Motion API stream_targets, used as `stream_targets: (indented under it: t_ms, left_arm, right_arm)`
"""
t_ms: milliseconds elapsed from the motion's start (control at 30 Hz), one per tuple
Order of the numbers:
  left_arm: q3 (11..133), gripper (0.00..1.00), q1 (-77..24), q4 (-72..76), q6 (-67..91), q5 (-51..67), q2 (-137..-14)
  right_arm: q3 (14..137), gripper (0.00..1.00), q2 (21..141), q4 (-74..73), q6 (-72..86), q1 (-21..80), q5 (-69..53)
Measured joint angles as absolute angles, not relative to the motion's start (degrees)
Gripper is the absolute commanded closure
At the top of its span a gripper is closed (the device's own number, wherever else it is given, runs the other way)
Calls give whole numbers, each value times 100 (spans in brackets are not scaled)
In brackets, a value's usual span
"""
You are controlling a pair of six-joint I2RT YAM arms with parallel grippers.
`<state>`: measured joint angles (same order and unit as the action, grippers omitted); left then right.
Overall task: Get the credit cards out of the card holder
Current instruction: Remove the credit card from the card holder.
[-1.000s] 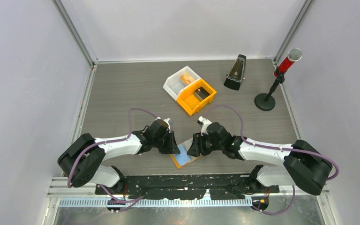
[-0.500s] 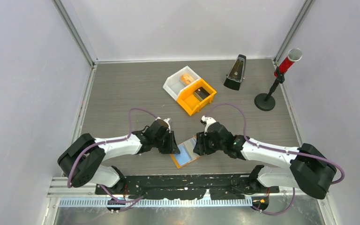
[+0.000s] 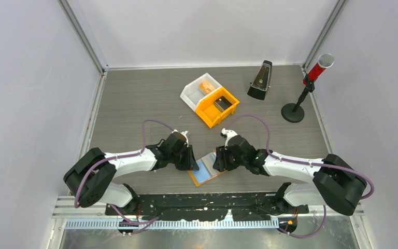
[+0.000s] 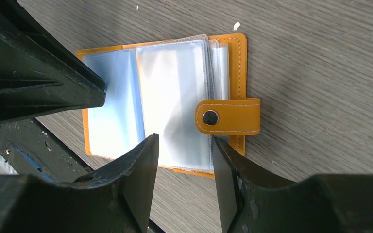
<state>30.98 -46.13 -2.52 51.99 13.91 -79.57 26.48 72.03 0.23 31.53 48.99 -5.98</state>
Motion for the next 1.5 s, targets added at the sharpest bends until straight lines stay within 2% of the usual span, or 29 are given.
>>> stream_targets:
  t_ms: [1500]
  left_arm:
    - [3092,78,-4613,-506,5177,1155,-7771]
  right_arm:
    - [2547,48,6761,342,3435,4890,-1461]
